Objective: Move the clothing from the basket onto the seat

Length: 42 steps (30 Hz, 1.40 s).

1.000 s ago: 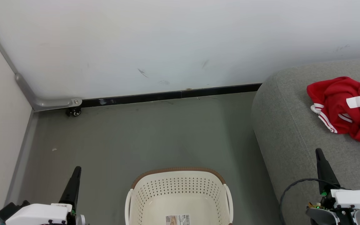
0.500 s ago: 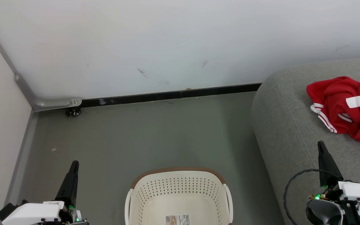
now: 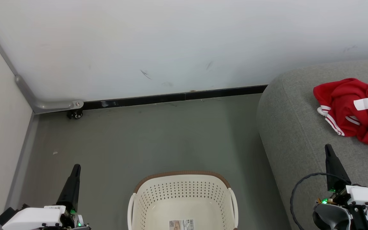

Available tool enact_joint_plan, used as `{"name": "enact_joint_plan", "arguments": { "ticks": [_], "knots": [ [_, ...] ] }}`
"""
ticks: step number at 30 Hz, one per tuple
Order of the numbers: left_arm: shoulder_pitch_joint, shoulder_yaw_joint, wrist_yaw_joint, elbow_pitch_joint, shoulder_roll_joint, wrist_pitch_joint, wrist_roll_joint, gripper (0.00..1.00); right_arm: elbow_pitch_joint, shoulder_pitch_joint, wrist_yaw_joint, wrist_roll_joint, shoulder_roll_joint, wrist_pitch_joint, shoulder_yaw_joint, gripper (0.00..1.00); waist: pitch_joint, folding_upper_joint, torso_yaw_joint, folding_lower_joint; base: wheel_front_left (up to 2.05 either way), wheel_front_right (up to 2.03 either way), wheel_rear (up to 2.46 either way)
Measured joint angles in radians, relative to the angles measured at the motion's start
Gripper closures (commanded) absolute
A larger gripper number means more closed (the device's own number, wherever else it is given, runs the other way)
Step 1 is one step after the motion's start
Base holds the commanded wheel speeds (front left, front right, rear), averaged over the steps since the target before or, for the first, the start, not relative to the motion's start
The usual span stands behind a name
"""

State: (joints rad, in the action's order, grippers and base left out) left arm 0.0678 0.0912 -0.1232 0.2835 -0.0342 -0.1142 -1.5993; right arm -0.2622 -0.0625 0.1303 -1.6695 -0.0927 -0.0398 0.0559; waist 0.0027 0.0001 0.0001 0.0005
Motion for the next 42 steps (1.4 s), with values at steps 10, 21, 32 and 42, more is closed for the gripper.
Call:
{"name": "enact_joint_plan", "arguments": {
  "ticks": [10, 21, 32, 42],
  "knots": [
    [0.000, 0.000, 0.000, -0.001, 0.000, 0.000, 0.000, 1.00, 0.000, 0.000, 0.000, 0.000, 0.000, 0.000, 0.000, 1.00, 0.000, 0.0000, 0.000, 0.0000, 0.00, 0.00, 0.00],
    [0.000, -0.001, 0.000, -0.002, 0.000, 0.000, 0.000, 1.00, -0.001, 0.000, 0.000, 0.000, 0.000, 0.000, 0.001, 1.00, 0.000, 0.0000, 0.000, -0.0001, 0.00, 0.00, 0.00],
    [0.000, -0.001, 0.000, -0.003, 0.000, 0.000, 0.000, 1.00, -0.001, 0.000, 0.000, 0.000, 0.000, -0.002, 0.002, 1.00, 0.000, 0.0000, 0.000, -0.0002, 0.00, 0.00, 0.00],
    [0.000, -0.001, 0.000, -0.004, 0.000, 0.000, 0.000, 1.00, -0.001, 0.000, 0.000, 0.000, 0.001, -0.002, 0.003, 1.00, 0.000, 0.0000, 0.000, -0.0002, 0.00, 0.00, 0.00]
  ]
}}
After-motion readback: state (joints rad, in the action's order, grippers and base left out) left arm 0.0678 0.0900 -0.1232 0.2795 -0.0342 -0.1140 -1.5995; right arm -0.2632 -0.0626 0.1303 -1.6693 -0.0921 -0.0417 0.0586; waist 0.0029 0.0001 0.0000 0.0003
